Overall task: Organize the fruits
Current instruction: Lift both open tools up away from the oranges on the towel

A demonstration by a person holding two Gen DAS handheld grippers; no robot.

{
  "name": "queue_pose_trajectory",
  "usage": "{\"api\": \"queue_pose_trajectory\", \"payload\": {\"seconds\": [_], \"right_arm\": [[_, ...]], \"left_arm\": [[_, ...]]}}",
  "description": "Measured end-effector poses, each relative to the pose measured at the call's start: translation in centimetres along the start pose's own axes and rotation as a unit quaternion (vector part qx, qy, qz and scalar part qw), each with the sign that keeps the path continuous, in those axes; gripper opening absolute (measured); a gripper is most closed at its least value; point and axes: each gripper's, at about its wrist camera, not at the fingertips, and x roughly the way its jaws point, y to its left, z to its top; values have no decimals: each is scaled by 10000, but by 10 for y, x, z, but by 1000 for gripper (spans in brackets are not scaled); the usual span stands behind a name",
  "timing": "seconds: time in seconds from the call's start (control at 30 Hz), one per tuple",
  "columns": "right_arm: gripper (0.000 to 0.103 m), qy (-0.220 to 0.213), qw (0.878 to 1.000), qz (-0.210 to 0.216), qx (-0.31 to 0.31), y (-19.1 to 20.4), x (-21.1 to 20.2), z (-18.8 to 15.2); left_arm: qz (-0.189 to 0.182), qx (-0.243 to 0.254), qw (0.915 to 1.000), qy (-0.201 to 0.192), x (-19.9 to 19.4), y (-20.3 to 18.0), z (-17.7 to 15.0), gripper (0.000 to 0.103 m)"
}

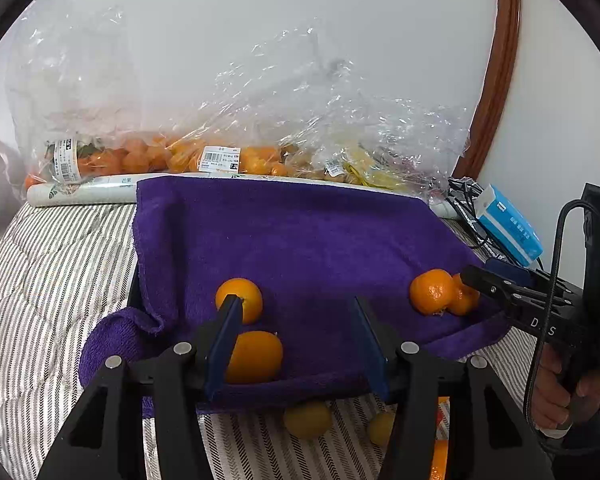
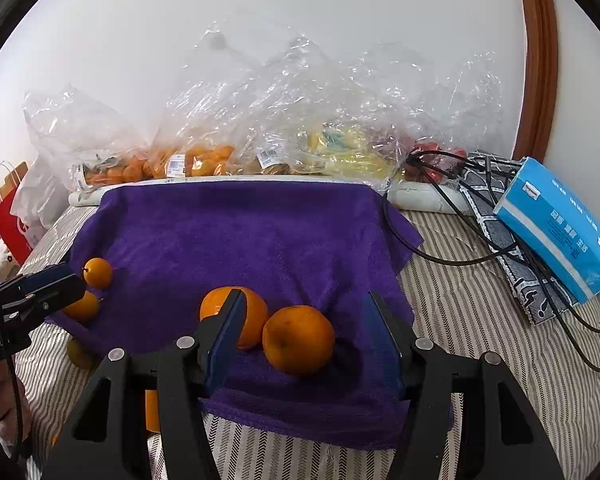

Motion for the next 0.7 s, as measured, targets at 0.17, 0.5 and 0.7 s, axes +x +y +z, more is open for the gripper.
{"api": "queue_pose_trajectory", "payload": {"seconds": [0.17,0.5,0.7], "right_arm": [[60,-21,10000,-11,-30,1,0,0],[60,-50,10000,5,-37,2,-2,-1],[60,-116,9999,10,-85,4,-5,-2]], "left_arm": [[24,28,10000,-4,0,-1,0,53],[17,108,9999,-31,-1,-3,-1,53],[40,207,9997,-81,-4,-6,-1,54]]}}
